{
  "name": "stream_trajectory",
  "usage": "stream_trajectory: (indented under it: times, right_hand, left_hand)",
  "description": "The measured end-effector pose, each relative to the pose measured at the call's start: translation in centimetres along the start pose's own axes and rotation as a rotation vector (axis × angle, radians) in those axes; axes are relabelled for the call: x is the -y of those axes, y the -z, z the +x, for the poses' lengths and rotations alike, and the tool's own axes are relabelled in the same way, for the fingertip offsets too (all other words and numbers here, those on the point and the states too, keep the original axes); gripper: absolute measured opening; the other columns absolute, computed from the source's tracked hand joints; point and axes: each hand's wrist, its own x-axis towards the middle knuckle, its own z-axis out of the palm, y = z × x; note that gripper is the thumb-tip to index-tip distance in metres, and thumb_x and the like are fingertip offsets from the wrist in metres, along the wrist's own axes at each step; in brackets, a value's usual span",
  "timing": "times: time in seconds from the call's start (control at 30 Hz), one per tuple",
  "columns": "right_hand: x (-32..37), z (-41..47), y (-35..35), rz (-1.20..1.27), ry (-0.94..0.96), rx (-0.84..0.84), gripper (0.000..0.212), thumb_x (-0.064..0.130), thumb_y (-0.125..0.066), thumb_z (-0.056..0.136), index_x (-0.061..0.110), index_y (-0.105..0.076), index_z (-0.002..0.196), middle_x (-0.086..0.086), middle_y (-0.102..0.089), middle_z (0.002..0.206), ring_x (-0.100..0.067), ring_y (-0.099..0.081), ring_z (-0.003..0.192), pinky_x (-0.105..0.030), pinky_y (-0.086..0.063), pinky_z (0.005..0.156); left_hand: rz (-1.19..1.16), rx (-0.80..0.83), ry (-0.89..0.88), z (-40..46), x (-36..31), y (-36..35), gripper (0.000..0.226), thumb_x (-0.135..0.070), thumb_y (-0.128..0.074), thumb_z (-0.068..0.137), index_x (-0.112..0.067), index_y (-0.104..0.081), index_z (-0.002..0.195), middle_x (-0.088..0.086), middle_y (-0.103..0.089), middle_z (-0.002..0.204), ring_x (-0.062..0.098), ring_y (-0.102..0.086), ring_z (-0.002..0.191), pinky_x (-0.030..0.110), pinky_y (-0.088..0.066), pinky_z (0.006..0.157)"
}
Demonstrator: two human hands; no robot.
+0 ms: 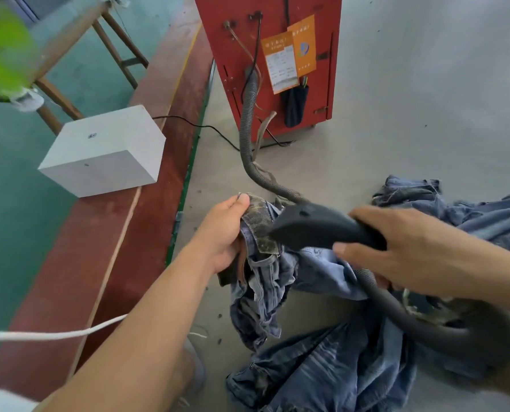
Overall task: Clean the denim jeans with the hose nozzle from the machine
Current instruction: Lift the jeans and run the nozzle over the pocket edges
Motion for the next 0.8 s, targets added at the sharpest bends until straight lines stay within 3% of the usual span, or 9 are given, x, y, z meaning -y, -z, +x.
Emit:
stream_trajectory:
  times: [0.13, 0.27, 0.4, 0.47, 0.53, 0.7, 0.8]
  right_hand:
    - [0.9, 1.4, -1.3, 0.107, -0.054, 0.049, 0.032, 0.055, -0.055, 0.099, 0.025, -0.057, 0.087, 0.012, -0.069, 0.056, -0.006, -0.060, 0.038, -0.015, -0.042, 0.039]
    - [1.2, 3.8, -0.9, 0.266, -0.123, -0.105, 0.036, 0.044, -0.057, 0.103, 0.013, -0.058, 0.086, 0.009, -0.065, 0.049, -0.012, -0.059, 0.038, -0.026, -0.049, 0.040]
    - [0.7, 2.2, -0.4, 0.179, -0.056, 0.034, 0.031, 0.054, -0.055, 0.098, 0.026, -0.058, 0.085, 0.004, -0.069, 0.056, -0.012, -0.063, 0.042, -0.022, -0.049, 0.043]
    - [0.9, 1.2, -0.6, 0.082, -0.049, 0.120, 0.028, 0.061, -0.055, 0.094, 0.034, -0.055, 0.085, 0.013, -0.069, 0.058, -0.007, -0.062, 0.040, -0.016, -0.043, 0.041]
    - [1.1, 1.8, -1.3, 0.044, -0.056, 0.106, 0.030, 0.060, -0.054, 0.095, 0.031, -0.055, 0.088, 0.016, -0.067, 0.058, -0.007, -0.061, 0.040, -0.017, -0.043, 0.040]
    - [1.5, 4.6, -0.4, 0.228, -0.129, -0.132, 0.035, 0.043, -0.057, 0.102, 0.013, -0.058, 0.085, 0.000, -0.063, 0.050, -0.016, -0.061, 0.041, -0.036, -0.054, 0.048]
    - [0.8, 3.9, 1.0, 0.240, -0.159, -0.006, 0.037, 0.050, -0.061, 0.098, 0.014, -0.062, 0.087, -0.010, -0.069, 0.064, -0.023, -0.065, 0.050, -0.047, -0.060, 0.055]
  left_hand:
    - [-0.061, -0.011, 0.032, 0.0, 1.1, -0.9, 0.033, -0.026, -0.038, 0.113, -0.008, -0.065, 0.113, 0.015, -0.077, 0.098, 0.021, -0.075, 0.080, 0.033, -0.061, 0.066]
    - [-0.022, 0.030, 0.047, 0.0, 2.0, -1.8, 0.034, -0.029, -0.037, 0.113, -0.012, -0.064, 0.124, 0.016, -0.075, 0.117, 0.027, -0.073, 0.101, 0.043, -0.060, 0.086]
    - [-0.141, -0.037, 0.021, 0.3, 1.1, -1.3, 0.031, -0.028, -0.036, 0.113, -0.012, -0.063, 0.112, 0.013, -0.077, 0.101, 0.020, -0.076, 0.082, 0.033, -0.061, 0.065]
    - [-0.203, -0.062, 0.037, 0.5, 1.0, -1.3, 0.032, -0.026, -0.036, 0.113, -0.010, -0.063, 0.115, 0.013, -0.079, 0.100, 0.022, -0.078, 0.084, 0.033, -0.062, 0.063]
    - [-0.213, -0.063, 0.051, 0.6, 1.3, -1.4, 0.032, -0.025, -0.035, 0.113, -0.009, -0.063, 0.120, 0.015, -0.078, 0.102, 0.023, -0.078, 0.085, 0.034, -0.062, 0.063]
    - [-0.143, 0.003, 0.078, 0.2, 1.8, -2.5, 0.033, -0.027, -0.036, 0.112, -0.014, -0.066, 0.117, 0.010, -0.079, 0.096, 0.019, -0.077, 0.079, 0.029, -0.060, 0.060]
    - [-0.138, 0.009, 0.043, 0.3, 1.6, -2.7, 0.033, -0.027, -0.036, 0.113, -0.015, -0.066, 0.113, 0.010, -0.078, 0.096, 0.019, -0.076, 0.078, 0.028, -0.060, 0.060]
